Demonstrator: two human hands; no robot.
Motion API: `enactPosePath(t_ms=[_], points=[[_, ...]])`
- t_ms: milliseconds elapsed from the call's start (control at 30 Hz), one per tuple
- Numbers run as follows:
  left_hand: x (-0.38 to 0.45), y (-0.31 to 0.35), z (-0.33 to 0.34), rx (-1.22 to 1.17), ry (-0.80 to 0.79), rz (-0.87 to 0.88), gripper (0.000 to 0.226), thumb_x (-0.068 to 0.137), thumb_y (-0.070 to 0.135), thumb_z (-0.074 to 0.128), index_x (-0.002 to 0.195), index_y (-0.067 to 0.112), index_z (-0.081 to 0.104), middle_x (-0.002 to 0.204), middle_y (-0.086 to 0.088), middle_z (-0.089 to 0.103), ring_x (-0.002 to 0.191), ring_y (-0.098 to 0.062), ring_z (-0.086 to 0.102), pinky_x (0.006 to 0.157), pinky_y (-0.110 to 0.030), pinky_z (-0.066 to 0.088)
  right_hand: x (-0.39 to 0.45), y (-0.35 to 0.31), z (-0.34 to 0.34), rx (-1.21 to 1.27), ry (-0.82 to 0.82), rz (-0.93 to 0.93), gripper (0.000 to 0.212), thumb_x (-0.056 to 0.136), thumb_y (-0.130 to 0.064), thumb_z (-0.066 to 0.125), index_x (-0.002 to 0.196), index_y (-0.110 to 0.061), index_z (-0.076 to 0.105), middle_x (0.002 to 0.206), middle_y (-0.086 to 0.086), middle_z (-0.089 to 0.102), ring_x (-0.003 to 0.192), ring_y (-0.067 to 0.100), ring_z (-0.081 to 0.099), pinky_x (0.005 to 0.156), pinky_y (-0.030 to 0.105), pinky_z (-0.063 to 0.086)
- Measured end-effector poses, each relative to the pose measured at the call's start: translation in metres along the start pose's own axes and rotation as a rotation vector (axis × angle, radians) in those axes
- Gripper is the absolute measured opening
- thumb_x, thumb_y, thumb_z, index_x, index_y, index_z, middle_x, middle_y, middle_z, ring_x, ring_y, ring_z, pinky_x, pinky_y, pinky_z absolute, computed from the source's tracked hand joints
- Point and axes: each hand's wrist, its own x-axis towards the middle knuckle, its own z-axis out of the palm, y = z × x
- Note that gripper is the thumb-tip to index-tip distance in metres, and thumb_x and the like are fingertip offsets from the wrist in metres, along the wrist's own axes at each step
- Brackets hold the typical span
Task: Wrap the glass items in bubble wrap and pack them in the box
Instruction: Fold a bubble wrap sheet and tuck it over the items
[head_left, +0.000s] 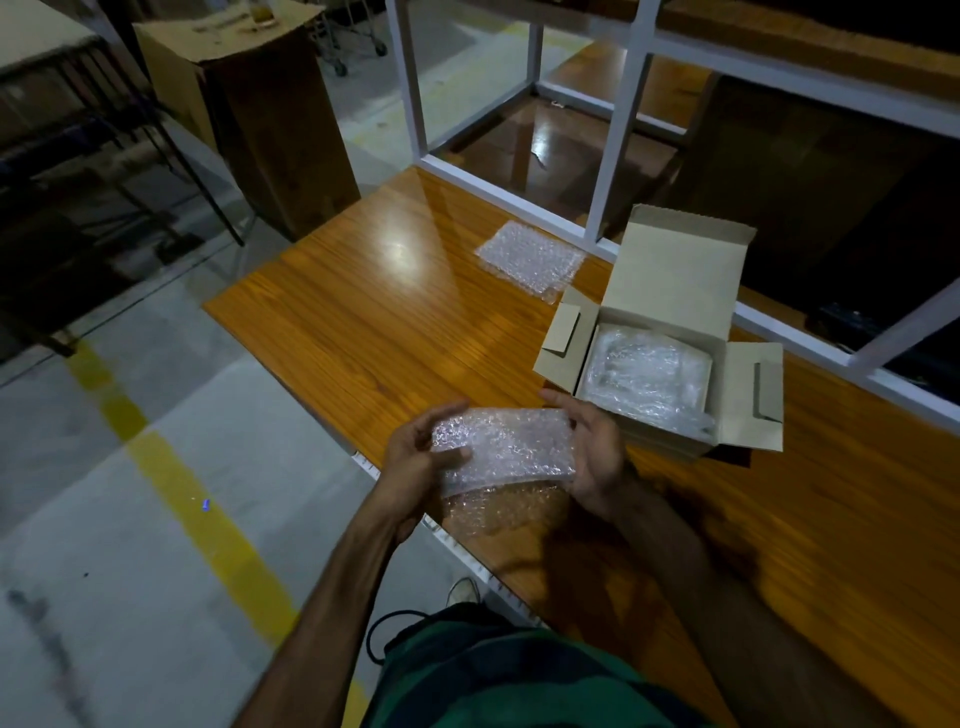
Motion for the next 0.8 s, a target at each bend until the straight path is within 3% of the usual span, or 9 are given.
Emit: enactPosePath(t_ms=[133,233,433,533,600,667,700,767,800], points=[[0.0,-0.005,0.006,0.094,0.068,0.113,0.098,0.073,-0.018,0.08,0.148,0.038,0.053,0.132,-0.005,0.069,0.113,-0.027,0.071,0.084,-0.047,0.064,0.001,0.006,-0.005,-0.297,0.008,-0.001,0.071,0.09,-0.051,0.067,0.153,-0.025,0.043,0.15,0.007,0.052,0.131,0.032,0.056,0.108,0.052,0.049],[0.0,-0.002,0.007,0.025,0.138,0.114,0.097,0.074,-0.02,0.078,0.151,0.03,0.049,0.129,-0.009,0.073,0.113,-0.029,0.073,0.083,-0.044,0.064,0.0,0.006,-0.01,-0.524,0.015,-0.022,0.084,0.082,-0.025,0.084,0.154,-0.026,0.04,0.143,-0.006,0.049,0.125,0.024,0.058,0.111,0.053,0.047],[-0.011,0.003,0.007,0.027,0.04,0.067,0.039,0.093,0.009,0.074,0.131,0.007,0.064,0.119,-0.014,0.076,0.108,-0.043,0.072,0.088,-0.051,0.059,-0.003,-0.001,-0.017,-0.549,-0.01,-0.088,0.042,0.088,0.0,0.076,0.125,-0.017,0.065,0.121,0.005,0.075,0.107,0.024,0.075,0.092,0.052,0.063],[-0.014,0.005,0.007,0.04,-0.076,-0.046,0.035,0.097,0.011,0.07,0.131,0.003,0.065,0.124,-0.022,0.072,0.098,-0.052,0.066,0.094,-0.074,0.05,-0.006,-0.009,-0.017,-0.484,0.005,-0.138,0.036,0.091,-0.002,0.074,0.124,-0.016,0.068,0.12,0.005,0.076,0.107,0.023,0.076,0.088,0.046,0.064],[-0.012,0.008,0.009,0.034,-0.116,-0.07,0.033,0.099,0.008,0.067,0.131,0.0,0.063,0.124,-0.029,0.07,0.097,-0.053,0.06,0.096,-0.078,0.044,-0.011,-0.016,-0.018,-0.506,-0.015,-0.19,0.027,0.093,-0.001,0.072,0.117,-0.013,0.071,0.115,0.007,0.077,0.105,0.024,0.076,0.087,0.045,0.064],[-0.009,0.015,0.012,-0.02,-0.101,-0.09,0.027,0.102,0.004,0.059,0.127,-0.003,0.064,0.12,-0.032,0.07,0.09,-0.049,0.068,0.087,-0.067,0.056,-0.015,-0.024,-0.022,-0.541,-0.055,-0.21,0.022,0.093,0.006,0.067,0.109,-0.008,0.074,0.115,0.006,0.076,0.106,0.023,0.074,0.085,0.041,0.064],[-0.006,0.019,0.014,-0.055,-0.083,-0.11,0.024,0.104,0.003,0.054,0.124,-0.003,0.066,0.116,-0.03,0.071,0.08,-0.04,0.072,0.075,-0.053,0.063,-0.017,-0.028,-0.024,-0.535,-0.069,-0.202,0.023,0.092,0.01,0.065,0.105,-0.006,0.076,0.119,0.005,0.074,0.11,0.021,0.072,0.084,0.038,0.064],[0.0,0.025,0.02,-0.121,-0.057,-0.168,0.027,0.108,0.003,0.045,0.12,0.0,0.068,0.109,-0.025,0.072,0.066,-0.022,0.069,0.054,-0.026,0.062,-0.019,-0.034,-0.029,-0.542,-0.079,-0.208,0.026,0.089,0.016,0.064,0.095,-0.004,0.078,0.125,0.003,0.072,0.117,0.017,0.068,0.081,0.031,0.064],[0.003,0.026,0.023,-0.152,-0.06,-0.194,0.029,0.108,0.005,0.042,0.121,0.001,0.068,0.108,-0.023,0.072,0.065,-0.02,0.068,0.052,-0.023,0.06,-0.019,-0.036,-0.032,-0.568,-0.075,-0.231,0.029,0.088,0.018,0.064,0.088,-0.005,0.08,0.125,0.002,0.072,0.118,0.016,0.066,0.079,0.028,0.063]])
